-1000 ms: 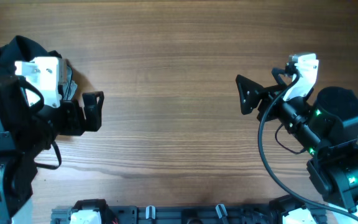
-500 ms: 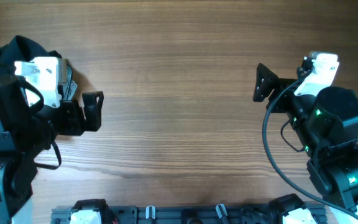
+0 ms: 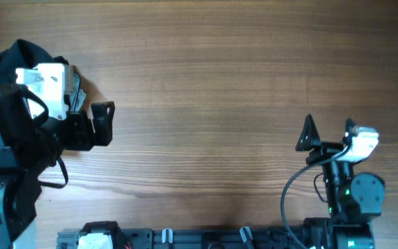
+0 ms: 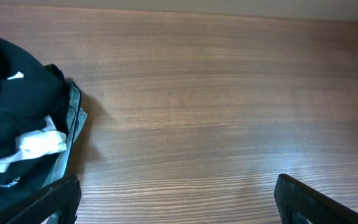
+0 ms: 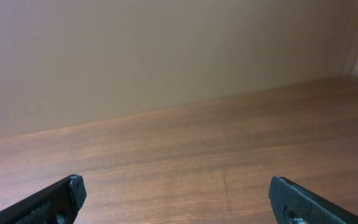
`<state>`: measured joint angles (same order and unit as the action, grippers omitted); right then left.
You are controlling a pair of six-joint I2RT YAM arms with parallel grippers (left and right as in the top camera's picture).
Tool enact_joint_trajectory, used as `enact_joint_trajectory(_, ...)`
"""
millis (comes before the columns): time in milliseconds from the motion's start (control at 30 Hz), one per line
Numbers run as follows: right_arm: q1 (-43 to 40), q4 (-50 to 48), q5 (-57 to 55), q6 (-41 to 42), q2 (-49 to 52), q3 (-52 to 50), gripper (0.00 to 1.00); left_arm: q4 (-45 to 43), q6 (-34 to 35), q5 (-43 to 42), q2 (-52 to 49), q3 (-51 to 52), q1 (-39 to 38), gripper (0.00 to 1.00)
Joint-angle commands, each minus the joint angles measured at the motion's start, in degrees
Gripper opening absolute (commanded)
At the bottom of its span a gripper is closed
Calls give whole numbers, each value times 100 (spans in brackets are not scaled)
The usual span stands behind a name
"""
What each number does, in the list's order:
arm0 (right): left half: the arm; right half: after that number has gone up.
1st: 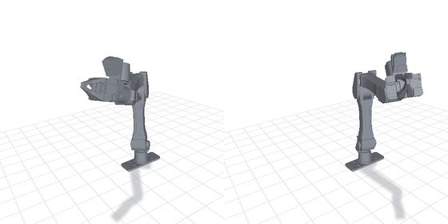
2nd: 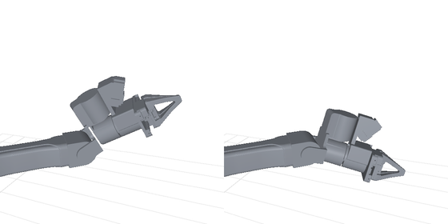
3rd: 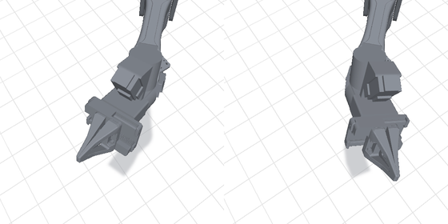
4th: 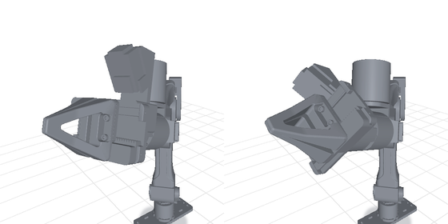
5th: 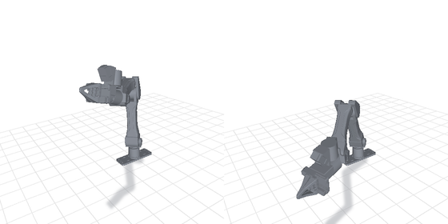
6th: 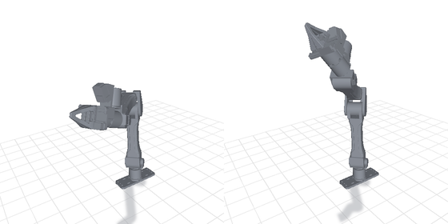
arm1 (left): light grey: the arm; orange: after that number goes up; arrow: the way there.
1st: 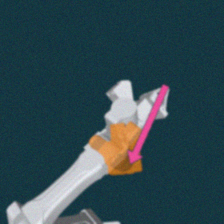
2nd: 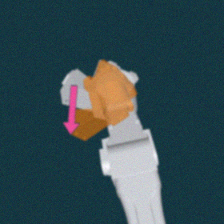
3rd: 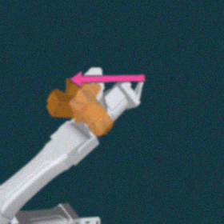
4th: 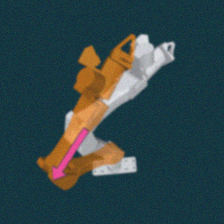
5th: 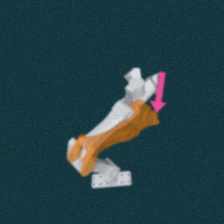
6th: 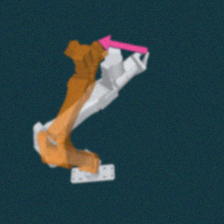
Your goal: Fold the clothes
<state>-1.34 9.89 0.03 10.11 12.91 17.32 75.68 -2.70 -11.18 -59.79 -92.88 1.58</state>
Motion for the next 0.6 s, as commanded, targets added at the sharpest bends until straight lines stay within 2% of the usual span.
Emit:
enact_joint_trajectory(0, -28, -46, 131, -109, -890, -588, 100, -13, 35, 37, 11, 31, -31, 100)
enact_joint_trajectory(67, -28, -140, 133, -92, -1296, -916, 100, -13, 35, 37, 11, 31, -31, 100)
enact_joint_trajectory(267, -17, -1025, 109, -83, -1274, -1709, 100, -13, 35, 37, 11, 31, -31, 100)
enact_joint_trajectory(567, -17, -1027, 131, -109, -1270, -1703, 100, -11, 35, 37, 11, 31, -31, 100)
